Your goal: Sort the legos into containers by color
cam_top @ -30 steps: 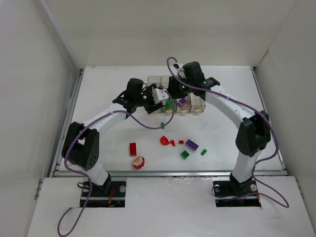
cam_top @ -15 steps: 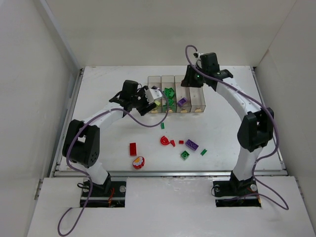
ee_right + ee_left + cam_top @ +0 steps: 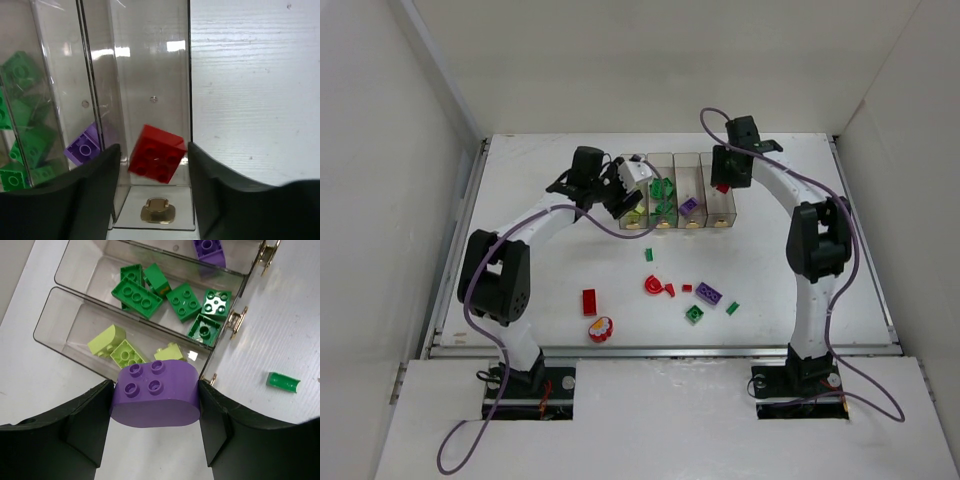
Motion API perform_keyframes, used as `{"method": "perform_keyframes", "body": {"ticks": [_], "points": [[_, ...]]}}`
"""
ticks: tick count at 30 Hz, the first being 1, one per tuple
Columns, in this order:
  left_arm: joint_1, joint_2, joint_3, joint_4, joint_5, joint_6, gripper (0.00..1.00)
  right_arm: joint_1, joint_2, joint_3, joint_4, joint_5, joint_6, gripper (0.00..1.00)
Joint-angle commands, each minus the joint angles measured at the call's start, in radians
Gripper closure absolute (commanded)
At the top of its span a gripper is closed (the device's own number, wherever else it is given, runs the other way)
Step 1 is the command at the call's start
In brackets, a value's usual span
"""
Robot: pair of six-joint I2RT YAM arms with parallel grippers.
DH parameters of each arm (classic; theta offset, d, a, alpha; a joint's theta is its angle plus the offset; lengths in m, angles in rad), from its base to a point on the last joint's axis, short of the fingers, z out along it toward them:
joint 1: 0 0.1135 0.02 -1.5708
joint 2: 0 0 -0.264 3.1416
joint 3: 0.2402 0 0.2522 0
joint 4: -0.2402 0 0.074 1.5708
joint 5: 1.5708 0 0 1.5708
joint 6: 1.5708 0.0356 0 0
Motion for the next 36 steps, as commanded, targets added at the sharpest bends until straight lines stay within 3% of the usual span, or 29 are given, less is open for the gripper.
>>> {"method": "perform_keyframes", "body": {"ticks": [1, 4, 5, 12, 27, 32, 36], "points": [[-0.012, 0.011, 0.071, 0.025, 0.059, -0.032, 1.0, 0.009, -0.027, 0.017, 0.021, 0.009, -0.03, 0.36], [-0.012, 0.036, 0.101, 0.025, 0.077, -0.032, 1.0, 0.009, -0.036, 0.017, 0.009, 0.009, -0.043, 0.19], [-0.012, 0.048, 0.118, 0.025, 0.077, -0.032, 1.0, 0.009, -0.036, 0.017, 0.009, 0.009, -0.043, 0.18], [-0.012, 0.094, 0.186, 0.025, 0.218, -0.022, 1.0, 0.009, -0.094, 0.037, -0.002, -0.003, -0.064, 0.16], [-0.141, 0.333, 0.348, 0.276, 0.176, -0.109, 1.0, 0.009, -0.182, 0.007, -0.009, -0.083, -0.044, 0.16], [-0.171, 0.399, 0.393, 0.307, 0.155, -0.137, 0.96, 0.009, -0.193, -0.003, -0.046, -0.046, -0.044, 0.16], [-0.182, 0.432, 0.427, 0.345, 0.136, -0.161, 0.85, 0.009, -0.214, -0.003, -0.055, -0.035, -0.053, 0.14]]}}
